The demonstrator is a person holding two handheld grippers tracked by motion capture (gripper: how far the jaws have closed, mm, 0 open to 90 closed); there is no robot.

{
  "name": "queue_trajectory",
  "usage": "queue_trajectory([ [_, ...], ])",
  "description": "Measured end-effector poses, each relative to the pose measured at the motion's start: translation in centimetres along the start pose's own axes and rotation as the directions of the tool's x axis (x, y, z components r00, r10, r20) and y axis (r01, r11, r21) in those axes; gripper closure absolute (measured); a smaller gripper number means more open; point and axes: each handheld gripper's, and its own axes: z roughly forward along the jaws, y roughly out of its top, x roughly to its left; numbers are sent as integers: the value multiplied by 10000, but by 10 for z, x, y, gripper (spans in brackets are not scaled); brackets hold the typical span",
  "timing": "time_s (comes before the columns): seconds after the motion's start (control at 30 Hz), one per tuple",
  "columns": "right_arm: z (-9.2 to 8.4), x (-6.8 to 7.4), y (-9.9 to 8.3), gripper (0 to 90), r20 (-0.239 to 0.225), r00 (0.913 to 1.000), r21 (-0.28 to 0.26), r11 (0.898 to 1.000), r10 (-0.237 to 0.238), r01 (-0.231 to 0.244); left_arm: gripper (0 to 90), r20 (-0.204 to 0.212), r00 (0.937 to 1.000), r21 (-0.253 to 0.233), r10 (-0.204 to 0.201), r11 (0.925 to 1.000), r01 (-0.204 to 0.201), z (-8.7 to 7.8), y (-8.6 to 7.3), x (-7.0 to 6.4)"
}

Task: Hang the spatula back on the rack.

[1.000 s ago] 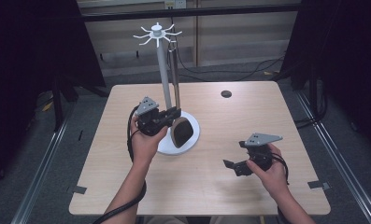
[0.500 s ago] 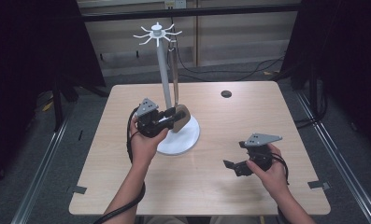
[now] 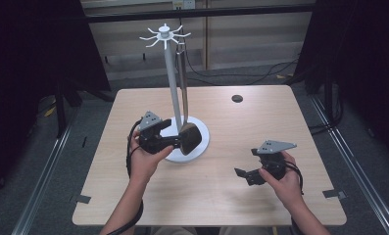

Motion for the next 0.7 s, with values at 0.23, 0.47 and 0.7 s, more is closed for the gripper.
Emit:
queue_trajectory([
  [0.23, -1, -2, 0, 36, 28, 10000, -23, 10000, 18, -18, 136, -56, 10000, 133, 22, 9999, -22, -1, -6, 1],
  [0.47, -2, -3, -1, 36, 11, 10000, -13, 10000, 42, -42, 116, -135, 9999, 201, 8, 9998, -5, -4, -11, 3],
  [0.7, -2, -3, -1, 36, 18, 10000, 6, 10000, 44, -44, 103, -27, 10000, 471, 29, 9989, -27, -7, -24, 5],
])
